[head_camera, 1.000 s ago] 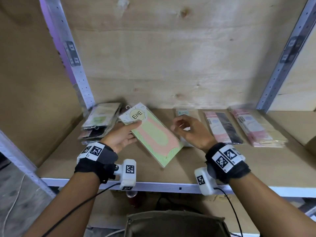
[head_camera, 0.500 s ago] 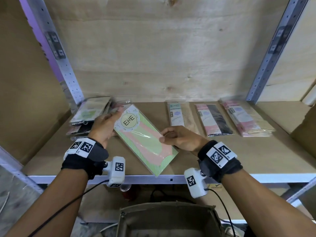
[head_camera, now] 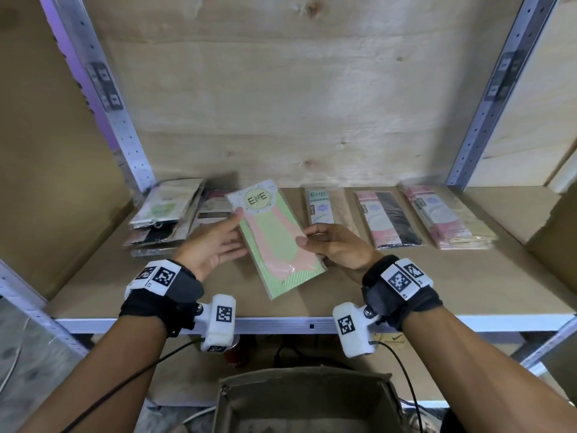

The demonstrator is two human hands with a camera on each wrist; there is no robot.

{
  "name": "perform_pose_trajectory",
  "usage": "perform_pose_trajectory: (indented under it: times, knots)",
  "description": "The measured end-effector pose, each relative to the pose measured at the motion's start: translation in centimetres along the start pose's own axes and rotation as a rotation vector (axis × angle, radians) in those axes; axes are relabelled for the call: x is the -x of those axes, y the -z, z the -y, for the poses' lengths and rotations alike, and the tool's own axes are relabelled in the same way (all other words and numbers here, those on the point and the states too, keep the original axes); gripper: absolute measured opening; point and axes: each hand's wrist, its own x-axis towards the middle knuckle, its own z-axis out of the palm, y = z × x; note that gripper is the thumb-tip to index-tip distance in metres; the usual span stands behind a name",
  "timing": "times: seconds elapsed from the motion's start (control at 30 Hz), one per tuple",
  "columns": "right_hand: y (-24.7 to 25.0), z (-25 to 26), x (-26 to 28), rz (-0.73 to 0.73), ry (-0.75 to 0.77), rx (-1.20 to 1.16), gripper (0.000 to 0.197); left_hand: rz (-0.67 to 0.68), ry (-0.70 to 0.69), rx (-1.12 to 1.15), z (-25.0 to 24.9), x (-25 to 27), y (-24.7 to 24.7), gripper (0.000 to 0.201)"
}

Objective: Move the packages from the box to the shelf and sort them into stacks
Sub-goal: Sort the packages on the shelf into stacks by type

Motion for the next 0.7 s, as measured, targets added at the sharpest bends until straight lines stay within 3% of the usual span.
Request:
perform_pose_trajectory:
  times: [0.07,0.17,0.23,0.37,0.5,0.7]
  knots:
    - [-0.1,0.1,0.0,-0.040,-0.022,-0.092,0.031,0.020,0.049,-0.089,0.8,0.1,-1.1,0.045]
    - [-0.7,0.0,0.0,-0.092,-0.048,-0.218,0.024,-0.100,0.058,-0.282,1.9,-0.2,-2.7,0.053]
    - [-1.3,0.0,0.0,-0.105,-0.048,-0.265,0.027,-0.198,-0.042,-0.503,2.1,-0.7,-3.2,0.065]
    - [-2.0,0.2,0.2,-0.049,-0.046,-0.320,0.028,-0.334,-0.216,-0.760,2.3,-1.1,-3.7,0.066]
    - [-2.0,0.2,0.1,-0.040,-0.060,-0.353,0.026,-0.406,-0.263,-0.780,2.4,-1.5,-4.3,0.066]
    - [-1.9,-0.4,-0.2,-0.061,-0.118,-0.470,0.024,-0.420,-0.276,-0.579,2.4,-2.4,-4.9,0.063]
